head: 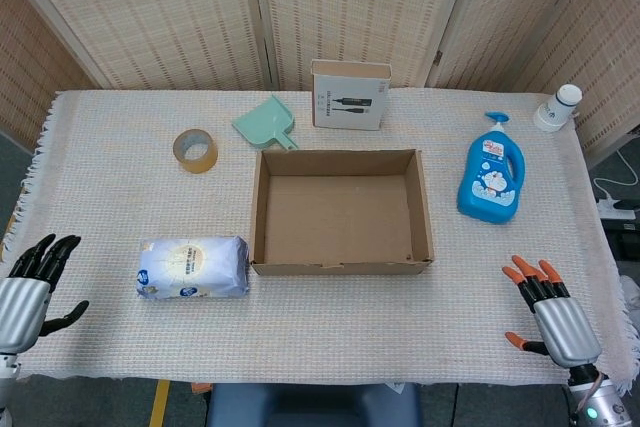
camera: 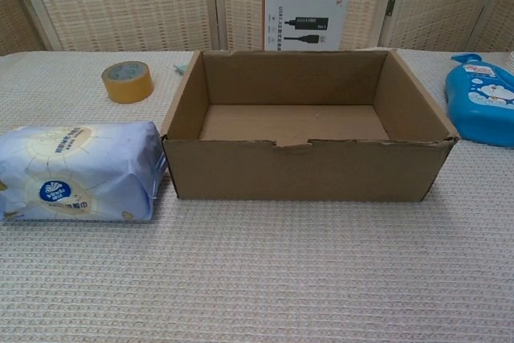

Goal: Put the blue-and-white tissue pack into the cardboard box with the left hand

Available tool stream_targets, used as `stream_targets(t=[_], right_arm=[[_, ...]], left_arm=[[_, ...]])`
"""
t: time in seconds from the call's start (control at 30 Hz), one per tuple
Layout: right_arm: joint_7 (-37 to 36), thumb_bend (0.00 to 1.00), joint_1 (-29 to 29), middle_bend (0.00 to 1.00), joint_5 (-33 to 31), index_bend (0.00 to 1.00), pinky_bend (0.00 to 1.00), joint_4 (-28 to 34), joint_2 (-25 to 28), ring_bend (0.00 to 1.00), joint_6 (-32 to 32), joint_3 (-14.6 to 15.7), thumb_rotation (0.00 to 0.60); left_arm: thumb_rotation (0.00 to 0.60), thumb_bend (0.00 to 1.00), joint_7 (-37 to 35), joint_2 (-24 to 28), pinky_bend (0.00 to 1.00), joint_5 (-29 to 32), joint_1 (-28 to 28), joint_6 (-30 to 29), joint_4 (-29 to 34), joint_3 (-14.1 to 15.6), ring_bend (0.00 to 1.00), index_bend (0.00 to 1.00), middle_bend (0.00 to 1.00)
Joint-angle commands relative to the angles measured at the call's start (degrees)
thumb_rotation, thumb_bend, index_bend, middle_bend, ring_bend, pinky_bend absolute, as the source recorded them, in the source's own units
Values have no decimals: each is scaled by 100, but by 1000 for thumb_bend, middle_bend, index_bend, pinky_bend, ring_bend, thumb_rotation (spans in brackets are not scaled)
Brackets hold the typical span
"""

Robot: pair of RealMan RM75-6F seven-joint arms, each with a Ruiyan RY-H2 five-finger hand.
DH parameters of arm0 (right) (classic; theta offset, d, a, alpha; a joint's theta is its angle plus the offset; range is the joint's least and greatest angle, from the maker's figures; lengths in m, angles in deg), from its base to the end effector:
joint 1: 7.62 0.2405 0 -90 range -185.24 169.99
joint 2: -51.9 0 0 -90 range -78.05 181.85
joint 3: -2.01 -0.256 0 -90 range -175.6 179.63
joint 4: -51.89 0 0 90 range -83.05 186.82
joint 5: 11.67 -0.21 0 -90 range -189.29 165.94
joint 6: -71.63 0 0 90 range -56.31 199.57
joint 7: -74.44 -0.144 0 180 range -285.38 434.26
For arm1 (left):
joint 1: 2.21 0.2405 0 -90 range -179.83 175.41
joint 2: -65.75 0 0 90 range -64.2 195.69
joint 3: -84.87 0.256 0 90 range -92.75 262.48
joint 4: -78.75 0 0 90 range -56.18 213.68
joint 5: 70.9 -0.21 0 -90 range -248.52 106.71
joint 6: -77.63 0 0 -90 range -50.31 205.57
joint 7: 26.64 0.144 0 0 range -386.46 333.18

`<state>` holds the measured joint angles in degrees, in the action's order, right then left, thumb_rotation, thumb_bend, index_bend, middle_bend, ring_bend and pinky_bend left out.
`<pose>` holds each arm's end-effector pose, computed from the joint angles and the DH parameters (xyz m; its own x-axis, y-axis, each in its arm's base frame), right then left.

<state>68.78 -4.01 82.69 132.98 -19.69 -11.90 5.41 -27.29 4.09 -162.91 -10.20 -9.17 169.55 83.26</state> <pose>-0.3308 -0.1502 0.1077 0.3817 -0.1541 0.9113 -0.9224 -0.1262 0.3650 -0.2958 0.1927 0.1700 0.4534 -0.0352 0.8906 0.8773 -0.1586 -0.4529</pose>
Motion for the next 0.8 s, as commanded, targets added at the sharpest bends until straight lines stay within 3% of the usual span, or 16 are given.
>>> stream_targets(t=[0.03, 0.4, 0.8], right_arm=[[-16, 0, 16, 0, 13, 123, 0, -10, -5, 0, 3, -5, 600], [127, 0, 112, 0, 106, 123, 0, 92, 29, 0, 23, -19, 600], [151, 0, 96, 0, 77, 123, 0, 166, 109, 0, -41, -30, 600]], left_arm=[[600, 205, 29, 12, 139, -42, -39, 51, 142, 11, 0, 14, 63], [600, 197, 700, 292, 104, 314, -504, 1111, 1531, 23, 0, 0, 0], [600, 198, 1548, -281, 95, 1354, -1199, 2178, 1927, -260, 0, 0, 0]])
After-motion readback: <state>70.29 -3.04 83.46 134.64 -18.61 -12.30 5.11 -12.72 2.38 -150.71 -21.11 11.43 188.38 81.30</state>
